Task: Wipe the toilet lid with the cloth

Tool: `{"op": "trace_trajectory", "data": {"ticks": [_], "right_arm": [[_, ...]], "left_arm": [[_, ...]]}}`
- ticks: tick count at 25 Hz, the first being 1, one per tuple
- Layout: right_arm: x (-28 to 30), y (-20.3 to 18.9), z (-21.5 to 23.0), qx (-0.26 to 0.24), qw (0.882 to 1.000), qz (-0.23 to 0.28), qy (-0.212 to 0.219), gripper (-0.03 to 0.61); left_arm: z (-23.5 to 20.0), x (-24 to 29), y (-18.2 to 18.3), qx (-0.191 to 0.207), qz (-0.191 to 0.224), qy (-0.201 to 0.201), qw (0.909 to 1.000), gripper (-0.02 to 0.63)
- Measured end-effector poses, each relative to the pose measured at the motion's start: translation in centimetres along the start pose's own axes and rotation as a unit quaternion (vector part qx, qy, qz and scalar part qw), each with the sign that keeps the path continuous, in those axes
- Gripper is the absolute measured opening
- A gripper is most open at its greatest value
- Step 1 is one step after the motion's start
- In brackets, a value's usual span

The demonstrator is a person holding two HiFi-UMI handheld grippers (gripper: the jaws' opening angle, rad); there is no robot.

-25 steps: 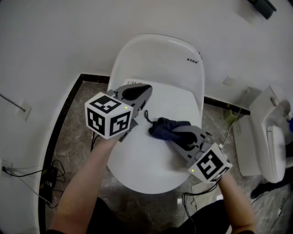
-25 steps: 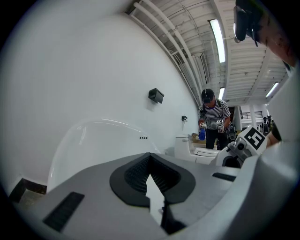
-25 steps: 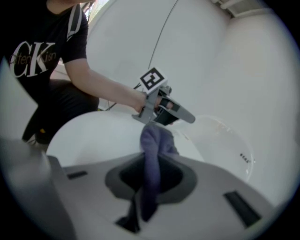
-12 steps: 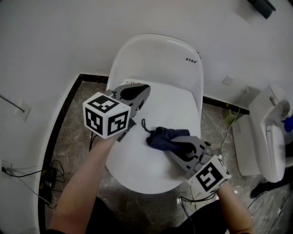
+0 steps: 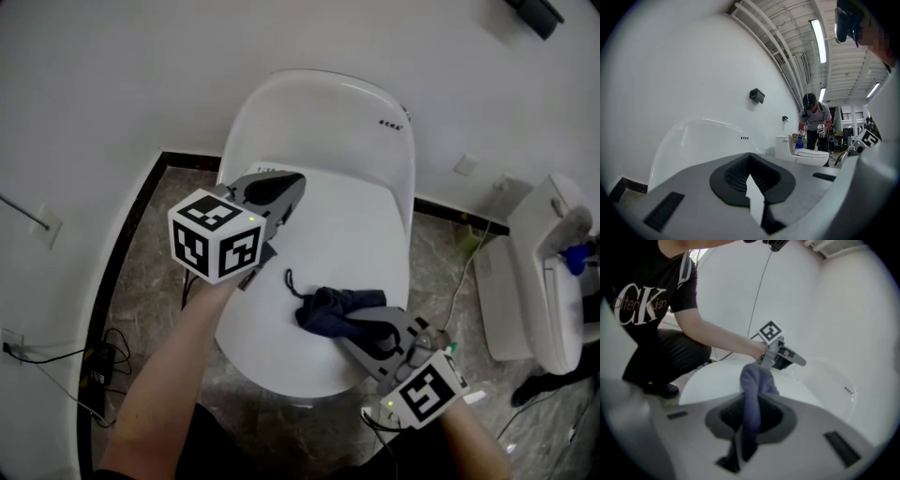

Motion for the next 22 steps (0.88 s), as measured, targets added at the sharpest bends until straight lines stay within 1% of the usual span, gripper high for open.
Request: {"op": "trace_trajectory", "data": {"ticks": [9, 13, 15, 19, 22], "right_arm": [[-1.0, 0.1, -2.8, 0.016, 1.0, 0.01, 0.01, 0.067], [-1.4, 0.1, -3.8, 0.026, 0.999, 0.017, 0.022, 0.067], [-1.6, 0.2, -4.2, 0.031, 0.999, 0.019, 0.03, 0.067], [-2.0, 0.7, -5.3, 0.032, 0.998, 0.012, 0.053, 0.067], [-2.4, 1.7, -4.9, 0.034, 0.998, 0.037, 0.047, 0.067]], "left_arm": [[-0.2, -0.3, 0.1, -0.002, 0.006, 0.003, 1.0, 0.014], [-0.8, -0.7, 0.0, -0.011, 0.008, 0.009, 0.9999, 0.014], [-1.6, -1.1, -0.1, -0.023, 0.013, 0.014, 0.9995, 0.014], [-3.8, -2.6, -0.5, -0.061, 0.027, 0.034, 0.9972, 0.014], [-5.2, -3.6, -0.9, -0.087, 0.04, 0.044, 0.9945, 0.014]]}}
Point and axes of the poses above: the fingertips, and each gripper's own axes: x forward along the fingers, z to its right, y out of its top, the point moved 8 cm from there along -x, backward along the fingers, and after that the axes turned 3 degrees about -z, right-handed, at the moved point
